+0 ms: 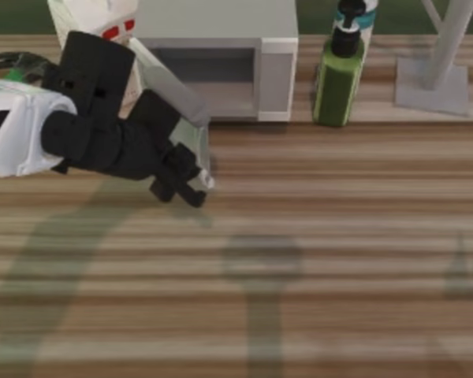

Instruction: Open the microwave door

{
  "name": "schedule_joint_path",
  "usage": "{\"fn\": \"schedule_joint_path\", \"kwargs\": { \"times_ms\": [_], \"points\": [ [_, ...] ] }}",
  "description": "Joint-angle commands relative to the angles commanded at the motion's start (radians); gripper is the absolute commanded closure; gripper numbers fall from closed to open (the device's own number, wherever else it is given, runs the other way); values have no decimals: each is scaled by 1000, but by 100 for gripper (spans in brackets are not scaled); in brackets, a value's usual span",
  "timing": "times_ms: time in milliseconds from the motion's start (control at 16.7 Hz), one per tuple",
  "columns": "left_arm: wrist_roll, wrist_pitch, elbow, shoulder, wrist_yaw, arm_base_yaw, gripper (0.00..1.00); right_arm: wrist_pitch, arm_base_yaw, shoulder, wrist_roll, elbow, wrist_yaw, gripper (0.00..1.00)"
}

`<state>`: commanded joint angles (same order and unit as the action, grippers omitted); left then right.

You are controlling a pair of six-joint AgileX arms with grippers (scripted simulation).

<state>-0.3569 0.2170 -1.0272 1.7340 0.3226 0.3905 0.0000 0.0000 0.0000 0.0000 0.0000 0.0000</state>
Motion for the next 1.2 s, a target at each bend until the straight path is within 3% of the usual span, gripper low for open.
{"fn": "schedule_joint_path", "kwargs": {
  "times_ms": [1200],
  "points": [
    [-51, 19, 3, -5, 36, -22, 100, 0, 0, 0, 0, 0, 0, 0]
  ]
}}
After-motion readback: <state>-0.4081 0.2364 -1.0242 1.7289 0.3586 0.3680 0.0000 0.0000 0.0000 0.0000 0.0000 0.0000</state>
